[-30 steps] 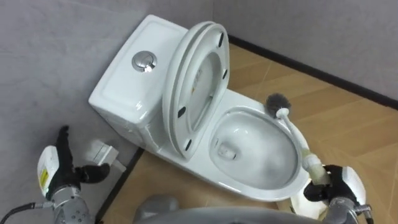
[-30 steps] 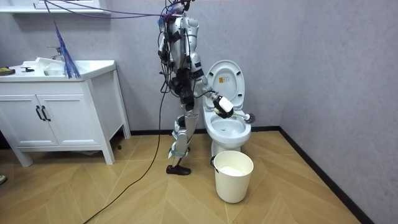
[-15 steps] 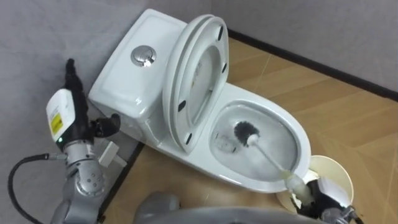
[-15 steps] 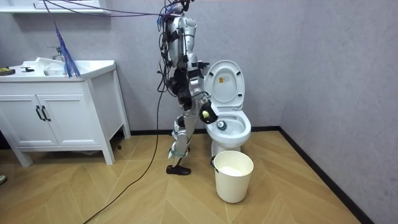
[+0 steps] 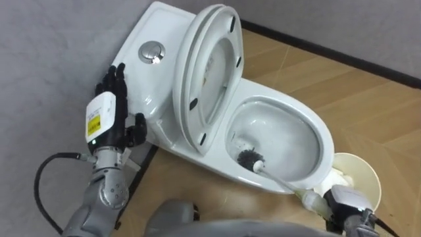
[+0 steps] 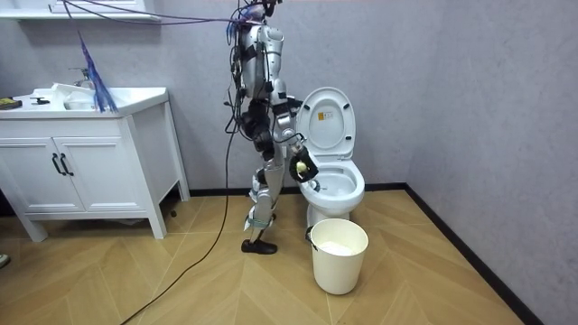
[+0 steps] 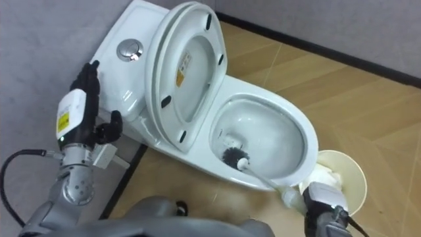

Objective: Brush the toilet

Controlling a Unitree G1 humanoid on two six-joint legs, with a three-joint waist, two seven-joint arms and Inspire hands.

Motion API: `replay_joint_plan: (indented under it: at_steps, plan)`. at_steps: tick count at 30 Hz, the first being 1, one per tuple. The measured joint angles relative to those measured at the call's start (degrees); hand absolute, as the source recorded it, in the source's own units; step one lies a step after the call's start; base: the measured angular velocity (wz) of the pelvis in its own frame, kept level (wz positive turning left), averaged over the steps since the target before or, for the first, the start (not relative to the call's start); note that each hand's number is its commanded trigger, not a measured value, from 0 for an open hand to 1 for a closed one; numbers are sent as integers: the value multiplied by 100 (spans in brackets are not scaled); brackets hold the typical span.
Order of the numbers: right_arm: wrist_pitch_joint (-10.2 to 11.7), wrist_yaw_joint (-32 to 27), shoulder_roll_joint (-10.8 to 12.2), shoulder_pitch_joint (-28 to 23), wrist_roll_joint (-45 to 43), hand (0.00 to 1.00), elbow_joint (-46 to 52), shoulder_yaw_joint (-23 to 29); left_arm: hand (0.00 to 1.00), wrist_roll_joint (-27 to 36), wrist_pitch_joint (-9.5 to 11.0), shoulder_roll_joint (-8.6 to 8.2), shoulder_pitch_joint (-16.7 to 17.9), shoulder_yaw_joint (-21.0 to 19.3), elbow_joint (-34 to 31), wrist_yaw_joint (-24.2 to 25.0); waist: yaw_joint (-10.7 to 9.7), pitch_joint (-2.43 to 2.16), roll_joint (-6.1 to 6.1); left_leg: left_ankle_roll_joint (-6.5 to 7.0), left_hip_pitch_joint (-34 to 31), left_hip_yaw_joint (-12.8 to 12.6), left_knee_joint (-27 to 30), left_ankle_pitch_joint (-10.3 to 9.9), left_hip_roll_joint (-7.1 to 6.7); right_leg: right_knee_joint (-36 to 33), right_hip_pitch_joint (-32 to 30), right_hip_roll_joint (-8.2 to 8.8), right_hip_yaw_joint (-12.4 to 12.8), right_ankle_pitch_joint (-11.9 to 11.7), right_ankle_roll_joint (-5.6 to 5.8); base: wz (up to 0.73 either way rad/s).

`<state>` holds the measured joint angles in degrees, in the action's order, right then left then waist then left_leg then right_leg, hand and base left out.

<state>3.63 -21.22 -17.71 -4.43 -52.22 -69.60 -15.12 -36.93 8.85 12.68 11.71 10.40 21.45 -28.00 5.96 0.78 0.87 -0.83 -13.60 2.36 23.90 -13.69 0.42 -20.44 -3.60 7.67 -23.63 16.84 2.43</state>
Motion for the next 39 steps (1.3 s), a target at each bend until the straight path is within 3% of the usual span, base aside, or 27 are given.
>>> replay_joint_plan:
  at_steps: [3, 6, 8, 13, 16, 21, 23, 28, 31, 39]
  plan:
    - [-3, -137, -78, 135, 32, 100, 13, -66, 0, 29, 29, 4, -171, 158, 239, -2, 14, 42, 33, 15, -261, -5, 126, 17, -7, -161, -256, 34, 16, 14, -19, 0]
    - [4, -284, -155, 359, 34, 100, -96, -113, 0, 13, 202, 48, -337, 170, 286, -57, 93, 72, 74, 27, -618, -27, 313, 23, 8, -388, -635, 73, 55, 39, -55, -6]
    - [18, -307, -321, 687, 33, 100, -177, -178, 0, 29, 386, 209, -520, 214, 403, -89, 213, 85, 78, 54, -919, -95, 443, 40, 0, -644, -1024, 139, 169, 63, -74, -17]
    - [5, -344, -607, 1406, 13, 100, -211, -224, 0, 15, 454, 296, -813, 391, 447, -188, 309, 114, 75, 119, -1443, -152, 549, 135, -21, -982, -1641, 272, 228, 82, -94, -3]
    - [4, -458, -848, 1851, 70, 100, -141, -285, 0, 21, 528, 454, -1042, 600, 433, -280, 405, 125, 10, 162, -1867, -186, 647, 222, -34, -1199, -2110, 346, 258, 61, -116, 0]
    - [-77, -638, -1005, 2367, -16, 100, -82, -529, 0, 27, 559, 467, -1284, 806, 389, -513, 585, 161, -37, 200, -2309, -283, 809, 243, -112, -1671, -2709, 550, 338, 111, -137, -2]
    - [-277, -656, -1086, 2468, -10, 100, 64, -648, 0, 60, 562, 467, -1408, 896, 349, -609, 725, 177, -68, 220, -2555, -376, 898, 250, -112, -1843, -3042, 607, 414, 117, -147, -14]
    - [-459, -646, -1242, 2596, 189, 100, 116, -1004, 0, 164, 556, 531, -1565, 1007, 326, -791, 725, 232, -172, 245, -2920, -410, 994, 297, -110, -1953, -3413, 623, 475, 115, -168, -1]
    - [-502, -631, -1242, 2693, 533, 100, 114, -1062, 0, 315, 556, 649, -1591, 1079, 234, -913, 737, 231, -180, 241, -3107, -462, 987, 342, -100, -1999, -3653, 634, 497, 85, -211, -5]
    - [-614, -633, -1365, 3059, 807, 100, 48, -833, 0, 312, 519, 658, -1619, 1004, 91, -938, 724, 228, -222, 238, -3362, -499, 963, 449, -116, -2133, -3971, 721, 517, 85, -246, 1]
